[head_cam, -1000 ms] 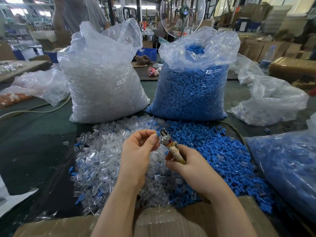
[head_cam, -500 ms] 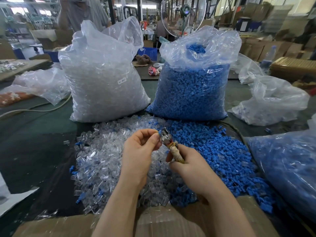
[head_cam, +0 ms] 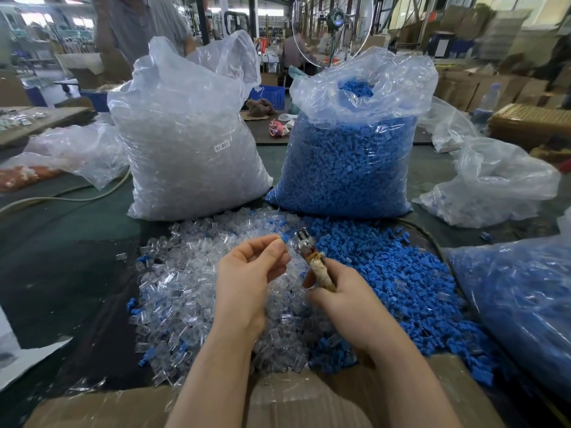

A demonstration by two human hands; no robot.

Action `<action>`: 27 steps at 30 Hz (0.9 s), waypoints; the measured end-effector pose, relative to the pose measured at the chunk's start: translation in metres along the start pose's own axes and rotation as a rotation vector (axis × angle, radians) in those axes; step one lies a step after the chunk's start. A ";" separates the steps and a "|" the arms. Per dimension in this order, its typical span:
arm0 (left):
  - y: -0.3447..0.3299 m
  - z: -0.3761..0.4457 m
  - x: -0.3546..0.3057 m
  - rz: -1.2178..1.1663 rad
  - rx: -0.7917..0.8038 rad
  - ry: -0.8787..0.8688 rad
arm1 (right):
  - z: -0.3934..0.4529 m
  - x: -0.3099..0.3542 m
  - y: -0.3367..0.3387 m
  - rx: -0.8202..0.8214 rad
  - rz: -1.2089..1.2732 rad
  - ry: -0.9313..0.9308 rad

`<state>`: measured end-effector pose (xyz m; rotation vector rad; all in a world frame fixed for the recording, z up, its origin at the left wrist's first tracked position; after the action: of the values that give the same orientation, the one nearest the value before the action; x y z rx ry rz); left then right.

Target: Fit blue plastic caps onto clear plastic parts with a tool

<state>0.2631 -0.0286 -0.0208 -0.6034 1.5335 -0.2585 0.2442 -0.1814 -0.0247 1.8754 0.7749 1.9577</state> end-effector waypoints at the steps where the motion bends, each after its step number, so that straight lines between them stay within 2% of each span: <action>1: 0.002 0.000 -0.001 -0.019 -0.017 0.013 | 0.000 -0.001 0.002 -0.021 0.004 -0.012; 6: 0.005 -0.001 -0.004 -0.051 -0.041 0.043 | 0.002 -0.004 0.011 -0.141 -0.081 -0.044; 18: 0.004 -0.003 -0.007 0.012 -0.046 0.037 | 0.003 -0.010 0.018 -0.271 -0.304 -0.096; 23: 0.006 -0.004 -0.008 0.049 -0.050 0.006 | 0.004 -0.021 0.018 -0.308 -0.442 -0.213; 27: 0.007 -0.005 -0.012 0.177 -0.062 -0.072 | 0.002 -0.028 0.020 -0.331 -0.502 -0.279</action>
<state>0.2565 -0.0177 -0.0142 -0.5164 1.5194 -0.0535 0.2517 -0.2128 -0.0357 1.5270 0.7004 1.3827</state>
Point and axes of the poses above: each hand's wrist, its own z-axis towards the middle knuckle, its own y-axis out of the back of the hand, x = y × z, the point moved 7 cm from there along z, towards the middle knuckle, and after that the axes turned 10 degrees about -z, right-handed, at the moved point
